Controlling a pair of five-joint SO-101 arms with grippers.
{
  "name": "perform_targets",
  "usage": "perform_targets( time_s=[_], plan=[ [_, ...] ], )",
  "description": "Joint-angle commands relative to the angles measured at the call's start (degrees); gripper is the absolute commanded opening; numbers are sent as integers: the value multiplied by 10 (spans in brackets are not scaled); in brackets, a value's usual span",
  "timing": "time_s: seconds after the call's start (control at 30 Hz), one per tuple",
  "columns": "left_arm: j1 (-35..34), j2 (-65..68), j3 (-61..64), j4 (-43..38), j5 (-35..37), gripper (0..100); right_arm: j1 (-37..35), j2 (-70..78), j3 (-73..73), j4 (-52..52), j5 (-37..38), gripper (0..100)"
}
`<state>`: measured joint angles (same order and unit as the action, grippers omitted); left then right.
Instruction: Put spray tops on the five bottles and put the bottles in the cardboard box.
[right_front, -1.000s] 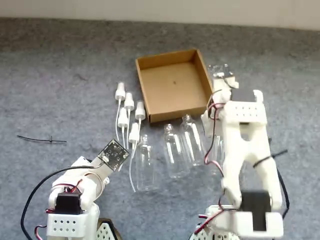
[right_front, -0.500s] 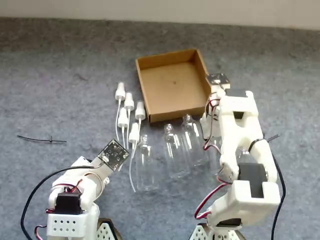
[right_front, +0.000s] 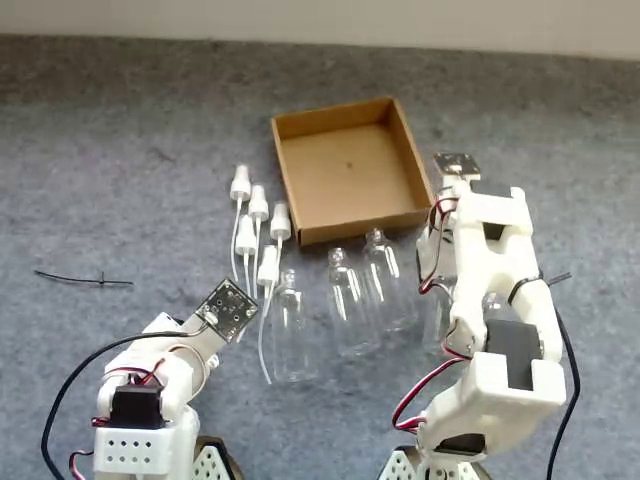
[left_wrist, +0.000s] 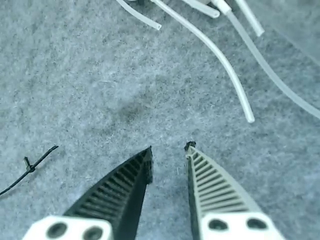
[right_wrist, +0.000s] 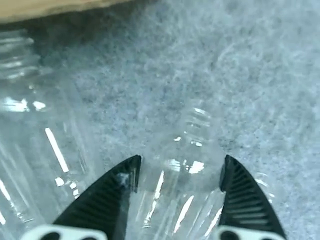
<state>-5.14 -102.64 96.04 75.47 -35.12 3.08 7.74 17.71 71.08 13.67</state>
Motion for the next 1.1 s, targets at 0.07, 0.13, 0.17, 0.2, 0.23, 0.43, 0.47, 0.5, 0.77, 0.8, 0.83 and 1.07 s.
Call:
perform_targets(
  time_s=[0.07, 0.13, 0.17, 0.2, 0.23, 0.43, 0.47, 0.5, 0.77, 0.8, 0.83, 1.07],
  plan=[
    [-7, 9, 13, 11, -5, 112, 0, -7, -35, 11, -4, 190],
    [-7, 9, 13, 11, -5, 112, -12, -11, -49, 38, -4, 234],
    [-7, 9, 13, 11, -5, 112, -18, -18, -59, 54, -9, 257],
    [-7, 9, 13, 11, -5, 112, -21, -27, -70, 65, -19, 277],
    [-7, 9, 13, 11, -5, 112, -22, -39, -80, 73, -25, 293],
    [-7, 9, 13, 11, -5, 112, -20, -142, -124, 153, -31, 300],
    [-7, 9, 13, 11, -5, 112, -18, -161, -120, 159, -29, 300],
    [-7, 9, 13, 11, -5, 112, -9, -176, -104, 162, -18, 300],
    [-7, 9, 13, 11, -5, 112, 129, -286, 125, 44, 50, 300],
    [-7, 9, 13, 11, -5, 112, 140, -291, 152, 26, 56, 300],
    [-7, 9, 13, 11, -5, 112, 149, -292, 175, 9, 62, 300],
    [-6, 9, 13, 11, -5, 112, 133, -265, 272, -74, 57, 300]
  ],
)
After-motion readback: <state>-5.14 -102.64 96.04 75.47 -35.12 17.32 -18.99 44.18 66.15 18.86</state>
